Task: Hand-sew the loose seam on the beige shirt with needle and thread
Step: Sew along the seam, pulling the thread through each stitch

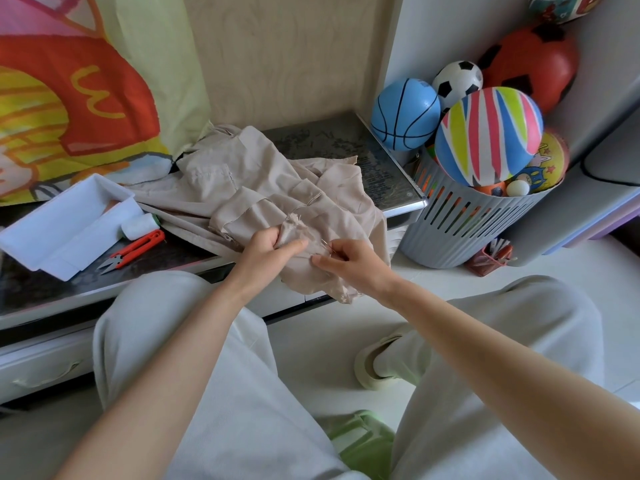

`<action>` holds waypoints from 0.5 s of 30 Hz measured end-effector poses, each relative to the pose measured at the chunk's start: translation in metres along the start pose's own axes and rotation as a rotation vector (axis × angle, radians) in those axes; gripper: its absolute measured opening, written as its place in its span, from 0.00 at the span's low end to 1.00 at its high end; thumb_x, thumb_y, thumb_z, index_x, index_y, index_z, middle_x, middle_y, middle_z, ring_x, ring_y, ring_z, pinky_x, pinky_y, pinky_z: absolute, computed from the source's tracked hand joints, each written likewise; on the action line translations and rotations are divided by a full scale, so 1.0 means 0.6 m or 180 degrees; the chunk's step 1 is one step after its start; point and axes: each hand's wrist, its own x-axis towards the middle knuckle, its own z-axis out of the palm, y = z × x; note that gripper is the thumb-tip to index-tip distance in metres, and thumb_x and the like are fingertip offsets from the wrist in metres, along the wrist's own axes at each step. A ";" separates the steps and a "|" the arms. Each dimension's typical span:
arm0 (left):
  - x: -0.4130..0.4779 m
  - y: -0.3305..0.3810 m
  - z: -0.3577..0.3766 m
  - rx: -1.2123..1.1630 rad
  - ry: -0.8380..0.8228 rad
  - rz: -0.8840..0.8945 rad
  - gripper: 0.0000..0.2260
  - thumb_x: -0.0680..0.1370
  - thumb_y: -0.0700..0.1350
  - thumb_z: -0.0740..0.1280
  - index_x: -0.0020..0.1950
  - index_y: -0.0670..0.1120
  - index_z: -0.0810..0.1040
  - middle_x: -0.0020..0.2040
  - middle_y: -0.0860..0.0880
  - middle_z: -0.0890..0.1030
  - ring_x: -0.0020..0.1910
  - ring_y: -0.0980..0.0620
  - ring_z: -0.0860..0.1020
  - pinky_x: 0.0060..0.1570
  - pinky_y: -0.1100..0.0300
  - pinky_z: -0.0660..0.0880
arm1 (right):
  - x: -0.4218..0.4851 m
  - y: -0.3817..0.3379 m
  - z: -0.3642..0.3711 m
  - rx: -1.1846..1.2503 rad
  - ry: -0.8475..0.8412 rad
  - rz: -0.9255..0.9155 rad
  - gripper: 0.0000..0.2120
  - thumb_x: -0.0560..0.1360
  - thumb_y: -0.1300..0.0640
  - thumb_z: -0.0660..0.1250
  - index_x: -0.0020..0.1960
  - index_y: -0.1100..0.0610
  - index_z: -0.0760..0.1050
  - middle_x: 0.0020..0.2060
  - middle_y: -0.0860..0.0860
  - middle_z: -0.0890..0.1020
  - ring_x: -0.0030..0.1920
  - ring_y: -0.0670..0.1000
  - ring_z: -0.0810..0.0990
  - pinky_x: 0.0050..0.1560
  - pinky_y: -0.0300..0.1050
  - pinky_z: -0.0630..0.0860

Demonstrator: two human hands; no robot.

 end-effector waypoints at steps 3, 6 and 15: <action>-0.001 0.000 0.000 0.0038 0.0081 0.0120 0.11 0.77 0.45 0.68 0.49 0.36 0.78 0.44 0.47 0.78 0.45 0.53 0.77 0.51 0.55 0.74 | 0.000 -0.003 -0.001 0.0243 -0.0047 0.0094 0.13 0.80 0.51 0.60 0.38 0.53 0.68 0.30 0.44 0.65 0.28 0.41 0.64 0.31 0.32 0.62; -0.004 0.004 0.001 0.0010 0.0101 0.0111 0.07 0.78 0.42 0.67 0.51 0.40 0.79 0.46 0.48 0.82 0.46 0.57 0.80 0.53 0.60 0.74 | 0.010 -0.002 -0.005 0.0642 0.0178 0.0237 0.10 0.82 0.56 0.53 0.49 0.56 0.72 0.33 0.45 0.67 0.32 0.41 0.65 0.36 0.35 0.63; -0.004 0.007 0.000 -0.0054 0.0059 0.0188 0.07 0.78 0.43 0.66 0.50 0.39 0.78 0.44 0.48 0.79 0.44 0.56 0.77 0.51 0.58 0.73 | 0.020 0.000 0.002 0.0375 0.0095 -0.0232 0.11 0.79 0.66 0.59 0.42 0.55 0.73 0.33 0.49 0.79 0.39 0.49 0.76 0.48 0.46 0.72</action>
